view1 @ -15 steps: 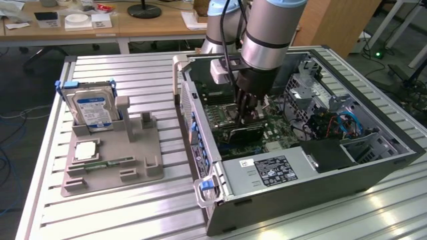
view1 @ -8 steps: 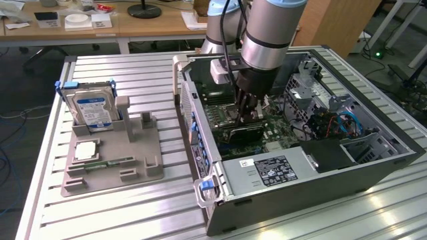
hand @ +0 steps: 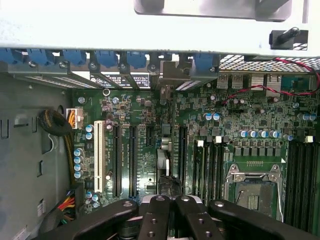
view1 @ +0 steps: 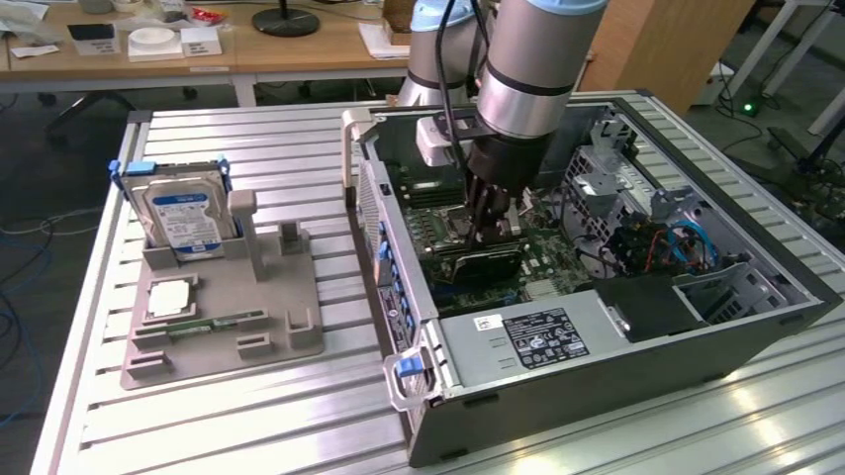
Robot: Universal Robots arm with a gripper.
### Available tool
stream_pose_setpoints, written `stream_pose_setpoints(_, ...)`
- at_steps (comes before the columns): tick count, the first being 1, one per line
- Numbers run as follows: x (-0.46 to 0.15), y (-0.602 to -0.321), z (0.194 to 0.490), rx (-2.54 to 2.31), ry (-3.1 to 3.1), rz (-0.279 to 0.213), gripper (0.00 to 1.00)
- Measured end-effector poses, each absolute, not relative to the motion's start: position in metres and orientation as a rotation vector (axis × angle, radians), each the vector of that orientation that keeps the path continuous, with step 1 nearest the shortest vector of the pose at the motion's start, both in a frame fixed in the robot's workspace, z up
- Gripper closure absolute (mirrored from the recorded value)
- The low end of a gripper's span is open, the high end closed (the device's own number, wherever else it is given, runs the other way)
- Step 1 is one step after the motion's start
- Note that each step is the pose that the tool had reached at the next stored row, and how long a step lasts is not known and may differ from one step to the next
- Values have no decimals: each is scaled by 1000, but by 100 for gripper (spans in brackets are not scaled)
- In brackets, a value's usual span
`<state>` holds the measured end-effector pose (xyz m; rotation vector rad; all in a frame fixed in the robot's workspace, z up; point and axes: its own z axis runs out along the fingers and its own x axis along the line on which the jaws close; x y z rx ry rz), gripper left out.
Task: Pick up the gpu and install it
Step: 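Press down on the gpu until it lock into place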
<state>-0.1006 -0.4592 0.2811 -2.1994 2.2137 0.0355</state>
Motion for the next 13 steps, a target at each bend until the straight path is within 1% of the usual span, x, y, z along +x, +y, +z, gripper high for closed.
stream_pose_setpoints(5,-106,-459,281,-2199,2214,35,89)
stream_pose_setpoints(13,-142,-460,281,-2199,2213,34,89)
